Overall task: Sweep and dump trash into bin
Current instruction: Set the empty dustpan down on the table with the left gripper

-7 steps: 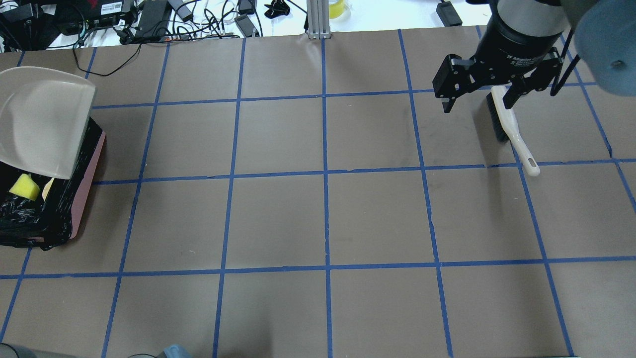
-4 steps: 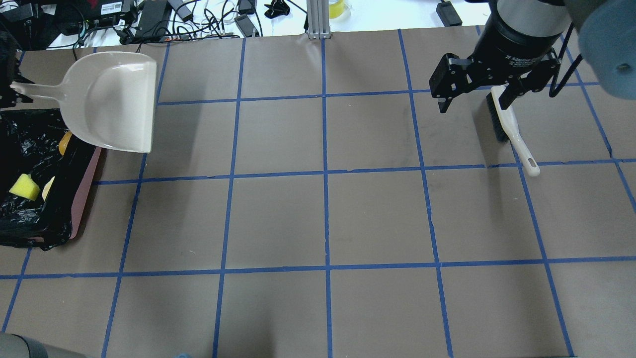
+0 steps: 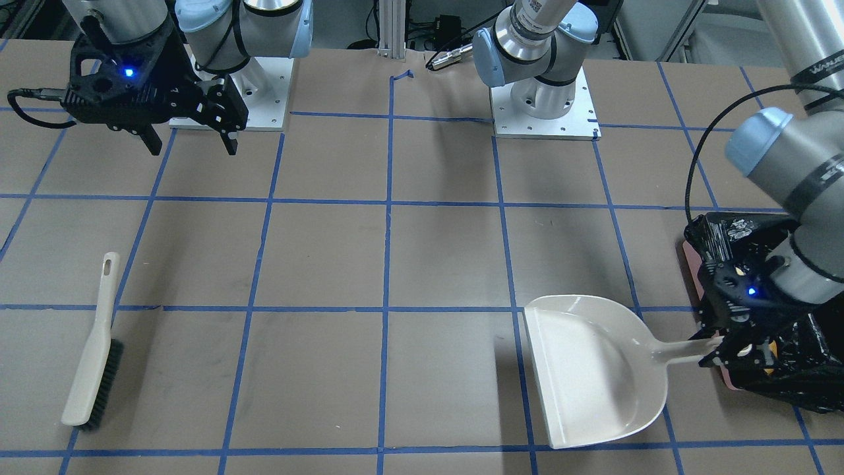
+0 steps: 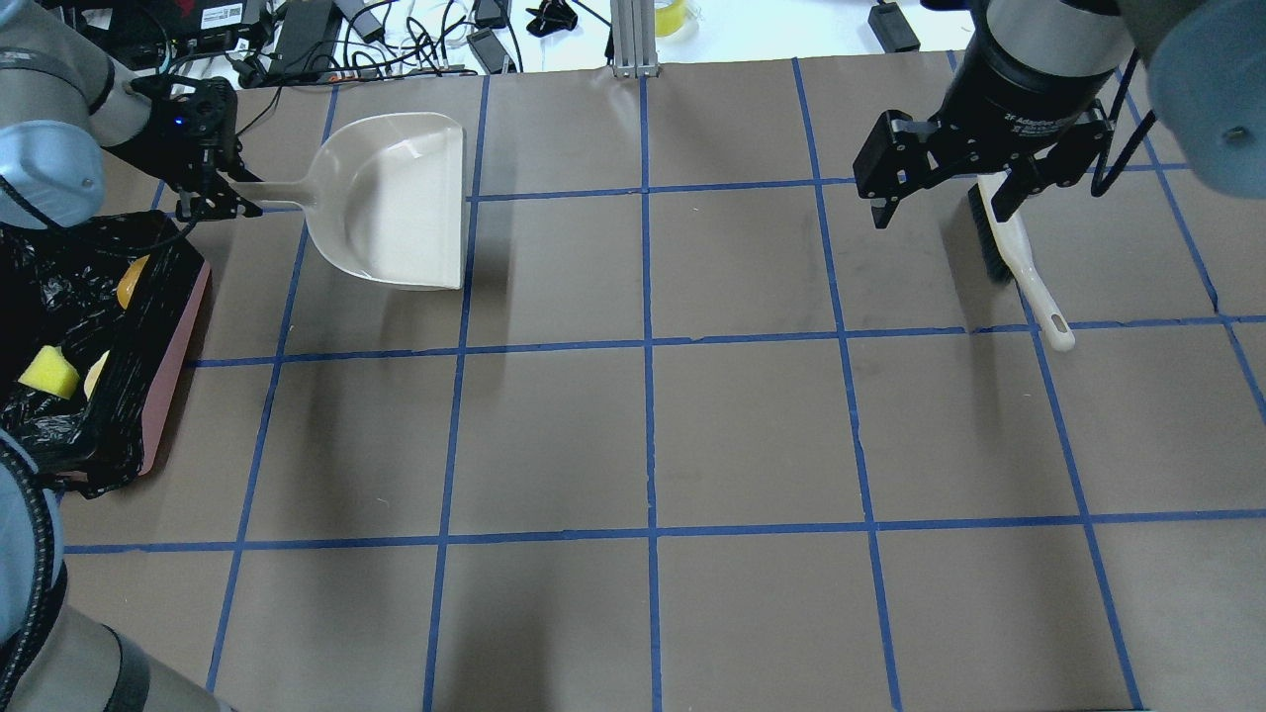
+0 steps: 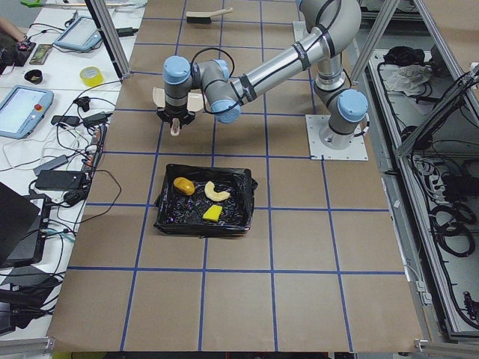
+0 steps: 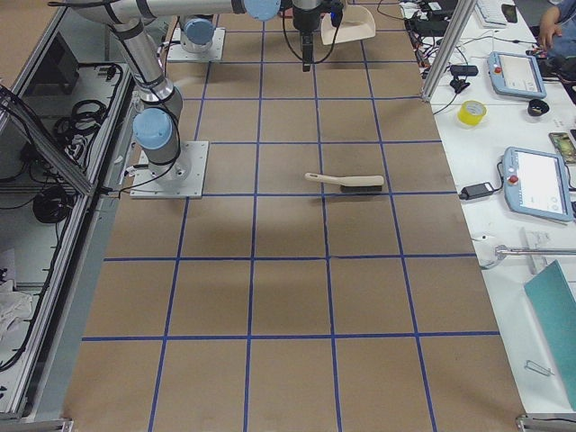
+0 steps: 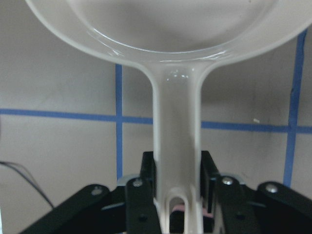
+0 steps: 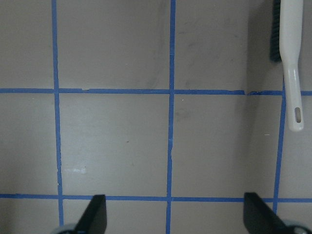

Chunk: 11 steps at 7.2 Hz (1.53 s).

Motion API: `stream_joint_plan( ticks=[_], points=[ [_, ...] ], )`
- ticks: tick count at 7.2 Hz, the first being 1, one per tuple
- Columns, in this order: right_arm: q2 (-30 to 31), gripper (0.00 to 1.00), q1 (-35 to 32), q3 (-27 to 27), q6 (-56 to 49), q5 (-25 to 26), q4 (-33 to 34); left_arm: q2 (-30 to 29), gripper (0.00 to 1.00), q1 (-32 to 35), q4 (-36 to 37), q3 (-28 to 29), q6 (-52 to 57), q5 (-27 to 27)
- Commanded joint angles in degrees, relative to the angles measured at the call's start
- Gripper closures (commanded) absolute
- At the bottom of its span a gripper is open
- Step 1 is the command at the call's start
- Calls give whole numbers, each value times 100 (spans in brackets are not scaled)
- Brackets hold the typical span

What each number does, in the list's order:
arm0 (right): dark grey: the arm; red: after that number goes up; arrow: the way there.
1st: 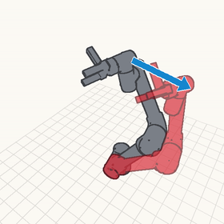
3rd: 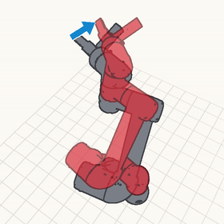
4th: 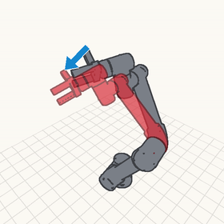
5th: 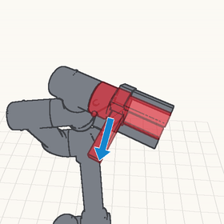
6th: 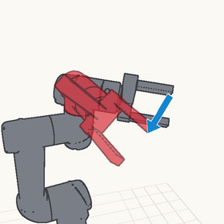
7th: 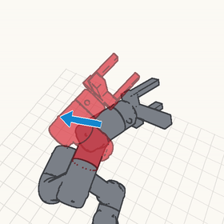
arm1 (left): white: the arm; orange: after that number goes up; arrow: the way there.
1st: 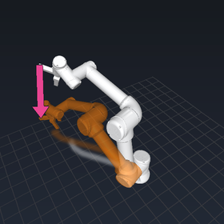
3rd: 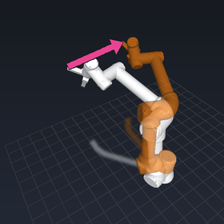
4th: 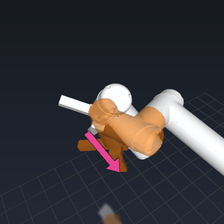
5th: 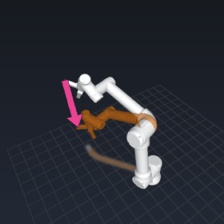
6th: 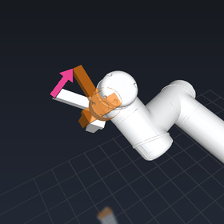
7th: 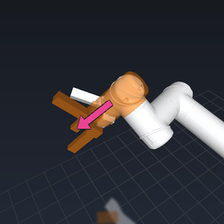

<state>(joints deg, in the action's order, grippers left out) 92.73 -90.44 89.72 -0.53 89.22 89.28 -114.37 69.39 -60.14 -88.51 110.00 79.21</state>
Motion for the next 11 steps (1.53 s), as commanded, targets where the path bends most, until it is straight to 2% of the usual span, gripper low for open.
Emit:
stream_joint_plan(
  ticks=[1,3,7,8,9,10,11],
  points=[
    [-1,0,0,2,-9,8,-7,-409,100,319,-119,289,143,32],
    [-1,0,0,2,-9,8,-7,-524,100,391,-138,361,215,480],
    [-18,0,0,2,-9,-1,2,-762,100,654,-173,317,-443,454],
    [-53,0,0,11,-18,51,11,-762,100,655,-173,291,-305,472],
    [-45,0,17,11,-18,8,46,-762,82,655,-103,177,-277,472],
    [-53,0,17,11,-18,8,55,-753,22,655,-103,115,-277,481],
    [-45,0,17,11,-18,-1,55,-701,0,655,-103,115,-277,490]
  ],
)
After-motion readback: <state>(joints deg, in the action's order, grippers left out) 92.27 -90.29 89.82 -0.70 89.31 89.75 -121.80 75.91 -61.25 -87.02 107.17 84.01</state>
